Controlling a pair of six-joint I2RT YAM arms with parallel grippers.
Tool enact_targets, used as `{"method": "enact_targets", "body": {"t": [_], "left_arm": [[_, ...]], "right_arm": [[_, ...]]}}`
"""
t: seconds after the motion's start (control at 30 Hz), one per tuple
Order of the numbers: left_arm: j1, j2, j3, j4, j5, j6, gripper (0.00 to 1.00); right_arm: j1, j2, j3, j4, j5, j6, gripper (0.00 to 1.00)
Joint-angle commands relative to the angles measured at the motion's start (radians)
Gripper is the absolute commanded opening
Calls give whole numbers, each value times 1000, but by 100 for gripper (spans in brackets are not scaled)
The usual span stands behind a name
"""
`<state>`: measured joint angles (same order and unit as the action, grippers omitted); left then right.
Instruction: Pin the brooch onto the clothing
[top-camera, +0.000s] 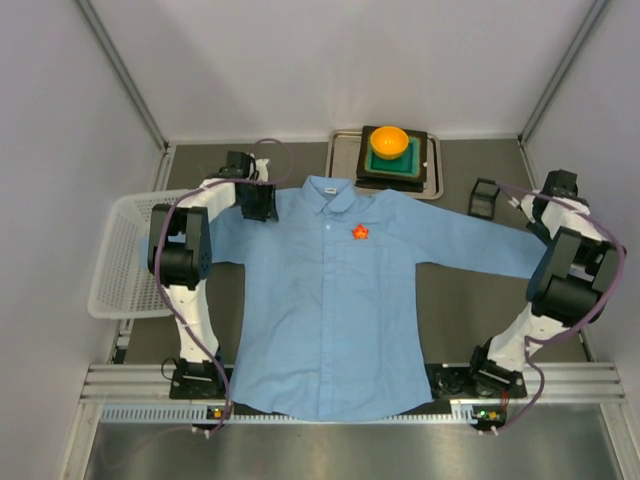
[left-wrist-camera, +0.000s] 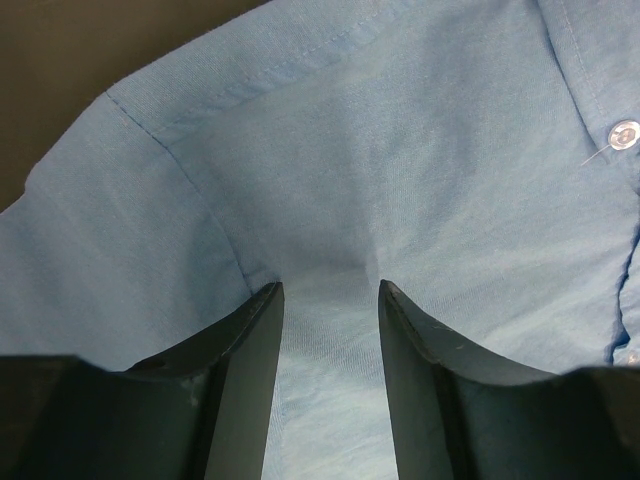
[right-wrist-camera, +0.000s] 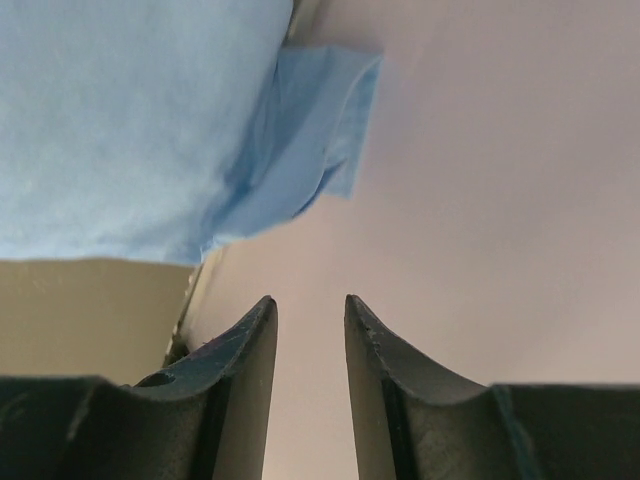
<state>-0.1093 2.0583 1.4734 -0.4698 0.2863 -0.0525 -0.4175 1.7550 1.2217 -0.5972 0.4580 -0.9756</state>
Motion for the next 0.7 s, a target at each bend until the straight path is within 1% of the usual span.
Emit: {"method": "enact_targets", "body": {"t": [0.0,0.1,0.13,0.2,0.27,0.37,0.43,0.53,0.67], "left_arm": [[23,46,-24,-41,-78,17,49],[26,46,-28,-40,-72,19,49],[26,46,-30,-39,-65,19,49],[25,48,-33,-40,-61,13,49],[25,48,-38,-35,-55,10,49],[26,56,-33,-32,-52,3,49],[25,60,-28,-38,-49,2,49],[26,60,-24,-38,-55,0,49],[28,56,-33,-38,-52,0,49]], "right_arm": [[-27,-86,-63,22,90,-109,34],[-46,-124,-74,20,87,-106,34],[-43,-137,-71,19,55,-92,34],[-21,-155,-33,-22,-19,-25,35],[32,-149,7,-50,-50,46,34],[106,-91,48,-50,-79,104,32],[128,2,88,-52,-71,123,31],[123,136,140,-46,-26,127,27],[62,196,154,-38,45,80,20]]}}
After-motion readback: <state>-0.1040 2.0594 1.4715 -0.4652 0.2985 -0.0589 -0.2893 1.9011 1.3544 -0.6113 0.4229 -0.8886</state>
